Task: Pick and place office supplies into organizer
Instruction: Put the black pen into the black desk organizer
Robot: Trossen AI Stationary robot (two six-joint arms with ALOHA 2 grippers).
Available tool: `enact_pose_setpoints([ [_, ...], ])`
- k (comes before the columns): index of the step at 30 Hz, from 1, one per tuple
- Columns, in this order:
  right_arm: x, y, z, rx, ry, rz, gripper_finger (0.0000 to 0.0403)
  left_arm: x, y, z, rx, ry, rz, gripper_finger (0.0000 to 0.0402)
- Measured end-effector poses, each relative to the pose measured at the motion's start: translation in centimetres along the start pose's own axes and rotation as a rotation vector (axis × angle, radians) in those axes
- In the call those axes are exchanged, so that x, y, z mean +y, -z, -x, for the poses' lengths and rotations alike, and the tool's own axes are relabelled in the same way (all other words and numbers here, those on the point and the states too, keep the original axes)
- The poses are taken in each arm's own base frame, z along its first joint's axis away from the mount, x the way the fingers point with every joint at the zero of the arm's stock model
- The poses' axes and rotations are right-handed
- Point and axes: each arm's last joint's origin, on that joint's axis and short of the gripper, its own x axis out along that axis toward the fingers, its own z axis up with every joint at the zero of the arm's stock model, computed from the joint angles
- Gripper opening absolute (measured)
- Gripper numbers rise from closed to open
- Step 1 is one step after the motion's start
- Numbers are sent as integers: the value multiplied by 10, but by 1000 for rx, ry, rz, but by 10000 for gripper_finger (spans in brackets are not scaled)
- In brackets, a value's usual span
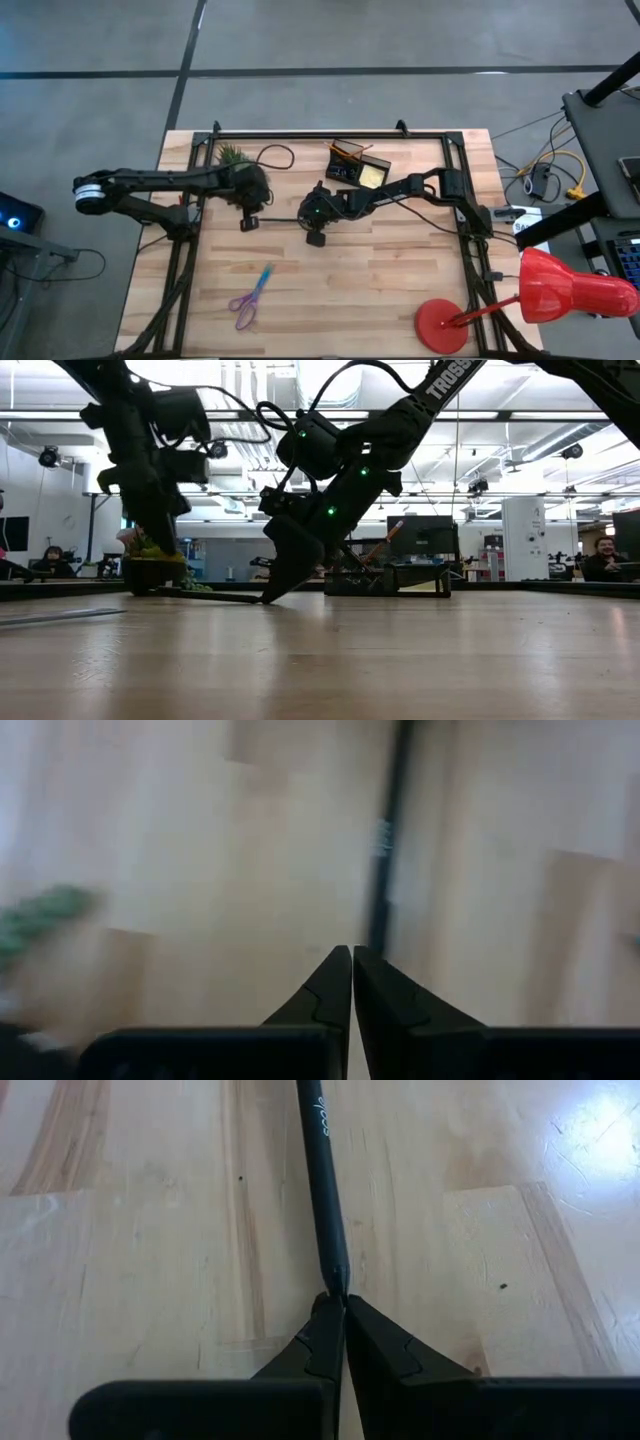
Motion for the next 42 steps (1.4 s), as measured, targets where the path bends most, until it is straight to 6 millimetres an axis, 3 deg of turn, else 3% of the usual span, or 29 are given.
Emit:
enact_pose_setpoints([
  [7, 0, 0, 0, -1, 1, -1, 9, -7, 4, -3, -5, 197, -4, 0],
  [15, 0, 0, 0, -2, 21, -3, 9, -7, 4, -7, -10, 166, -141, 0],
  [24, 0, 0, 0, -2, 22, -3, 9, -7, -3, -8, -33, 167, -146, 0],
  [34, -1, 0, -1, -1, 22, -3, 9, -6, 1, -24, 49, 167, -139, 1],
  [42, -1, 0, -1, -1, 23, -3, 9, -3, 0, -23, 57, 53, -143, 59],
])
